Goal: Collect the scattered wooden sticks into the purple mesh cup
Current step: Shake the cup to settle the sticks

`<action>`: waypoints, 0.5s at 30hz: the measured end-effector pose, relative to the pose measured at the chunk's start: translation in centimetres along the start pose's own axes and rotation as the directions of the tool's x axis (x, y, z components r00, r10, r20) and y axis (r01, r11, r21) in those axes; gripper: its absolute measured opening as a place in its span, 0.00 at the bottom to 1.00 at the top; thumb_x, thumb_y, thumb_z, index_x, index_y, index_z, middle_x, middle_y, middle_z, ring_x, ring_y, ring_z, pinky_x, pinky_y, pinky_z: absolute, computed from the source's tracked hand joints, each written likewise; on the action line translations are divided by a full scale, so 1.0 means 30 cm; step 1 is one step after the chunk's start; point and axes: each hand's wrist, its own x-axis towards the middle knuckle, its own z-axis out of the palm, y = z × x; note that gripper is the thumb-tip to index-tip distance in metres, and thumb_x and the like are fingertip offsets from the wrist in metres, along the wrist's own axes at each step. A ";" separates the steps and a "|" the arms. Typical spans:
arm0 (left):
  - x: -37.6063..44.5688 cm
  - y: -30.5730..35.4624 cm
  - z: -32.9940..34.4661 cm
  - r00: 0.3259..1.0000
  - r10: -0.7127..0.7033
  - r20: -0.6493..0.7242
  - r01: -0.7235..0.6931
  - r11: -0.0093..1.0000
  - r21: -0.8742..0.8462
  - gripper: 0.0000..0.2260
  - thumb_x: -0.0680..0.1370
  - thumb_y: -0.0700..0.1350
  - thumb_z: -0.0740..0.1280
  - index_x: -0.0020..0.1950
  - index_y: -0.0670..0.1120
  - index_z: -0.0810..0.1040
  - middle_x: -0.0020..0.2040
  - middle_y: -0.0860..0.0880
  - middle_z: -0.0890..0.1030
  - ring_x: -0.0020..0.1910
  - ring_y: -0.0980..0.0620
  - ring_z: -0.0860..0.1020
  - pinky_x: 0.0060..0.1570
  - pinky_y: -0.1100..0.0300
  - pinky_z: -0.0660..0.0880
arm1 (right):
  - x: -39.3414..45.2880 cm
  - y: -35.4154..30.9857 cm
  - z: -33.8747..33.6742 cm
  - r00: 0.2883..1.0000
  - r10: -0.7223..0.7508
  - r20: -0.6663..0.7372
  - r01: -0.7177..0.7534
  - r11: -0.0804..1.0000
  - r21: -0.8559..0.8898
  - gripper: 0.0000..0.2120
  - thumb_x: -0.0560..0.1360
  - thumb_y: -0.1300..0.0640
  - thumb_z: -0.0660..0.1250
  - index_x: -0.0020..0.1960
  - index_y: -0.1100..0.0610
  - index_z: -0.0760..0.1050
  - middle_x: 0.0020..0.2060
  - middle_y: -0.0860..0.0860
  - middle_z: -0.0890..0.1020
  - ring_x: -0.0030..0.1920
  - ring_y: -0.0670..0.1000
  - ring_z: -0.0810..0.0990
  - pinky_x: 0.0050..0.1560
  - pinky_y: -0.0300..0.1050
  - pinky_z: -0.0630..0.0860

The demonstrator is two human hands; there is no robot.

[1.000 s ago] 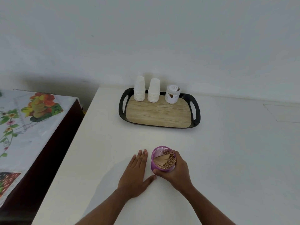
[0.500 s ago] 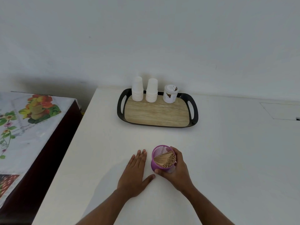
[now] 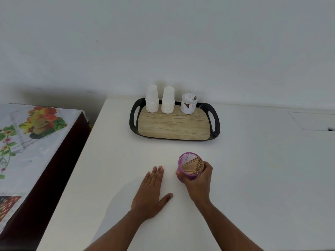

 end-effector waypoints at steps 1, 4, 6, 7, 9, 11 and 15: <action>0.000 0.000 -0.001 1.000 -0.003 0.002 0.003 1.000 -0.002 0.41 0.80 0.72 0.47 0.83 0.50 0.36 0.84 0.55 0.39 0.80 0.59 0.34 0.79 0.60 0.36 | 0.016 -0.003 -0.006 0.999 -0.005 0.039 0.005 1.000 0.009 0.47 0.57 0.46 0.88 0.69 0.50 0.66 0.62 0.49 0.76 0.62 0.53 0.78 0.59 0.54 0.82; -0.002 0.003 -0.004 1.000 -0.015 -0.002 0.015 1.000 -0.027 0.42 0.80 0.73 0.48 0.83 0.51 0.35 0.83 0.55 0.39 0.80 0.60 0.33 0.78 0.61 0.35 | 0.053 0.002 -0.052 0.958 -0.032 0.285 0.046 0.998 -0.041 0.45 0.60 0.44 0.85 0.71 0.46 0.68 0.65 0.46 0.78 0.66 0.50 0.78 0.64 0.54 0.80; -0.003 0.006 -0.010 1.000 -0.029 -0.007 0.029 0.997 -0.065 0.43 0.79 0.74 0.49 0.83 0.51 0.35 0.83 0.56 0.39 0.80 0.61 0.34 0.78 0.63 0.34 | 0.067 0.016 -0.088 0.917 -0.054 0.395 0.096 0.992 -0.086 0.45 0.63 0.47 0.81 0.76 0.45 0.64 0.73 0.46 0.73 0.72 0.49 0.72 0.73 0.55 0.73; -0.001 0.011 -0.014 0.999 -0.042 -0.013 0.041 0.995 -0.096 0.44 0.78 0.75 0.50 0.83 0.52 0.36 0.83 0.57 0.40 0.80 0.61 0.35 0.77 0.64 0.35 | 0.069 0.022 -0.103 0.914 -0.066 0.401 0.113 0.989 -0.095 0.45 0.65 0.51 0.78 0.78 0.44 0.62 0.76 0.45 0.70 0.75 0.48 0.69 0.75 0.55 0.70; 0.011 0.018 -0.025 0.997 -0.071 -0.017 0.067 0.984 -0.165 0.46 0.76 0.76 0.53 0.83 0.53 0.38 0.83 0.58 0.42 0.82 0.59 0.40 0.77 0.64 0.37 | 0.061 0.018 -0.120 0.933 -0.082 0.350 0.119 0.989 -0.086 0.44 0.66 0.57 0.72 0.79 0.43 0.60 0.78 0.43 0.66 0.77 0.47 0.65 0.78 0.60 0.66; 0.036 0.022 -0.036 0.996 -0.084 0.005 0.083 0.968 -0.237 0.48 0.74 0.75 0.57 0.84 0.53 0.40 0.84 0.57 0.46 0.82 0.57 0.46 0.79 0.63 0.41 | 0.050 -0.006 -0.117 0.945 -0.138 0.296 0.169 0.982 -0.080 0.42 0.68 0.55 0.70 0.80 0.45 0.60 0.78 0.42 0.65 0.78 0.46 0.64 0.78 0.60 0.66; 0.115 0.041 -0.046 0.997 -0.072 0.004 0.070 0.945 -0.320 0.50 0.74 0.71 0.66 0.84 0.52 0.44 0.84 0.54 0.51 0.83 0.55 0.50 0.81 0.58 0.48 | 0.047 -0.078 -0.069 0.903 -0.373 0.211 0.425 0.845 -0.324 0.42 0.77 0.35 0.64 0.84 0.51 0.52 0.83 0.48 0.58 0.82 0.48 0.56 0.78 0.48 0.60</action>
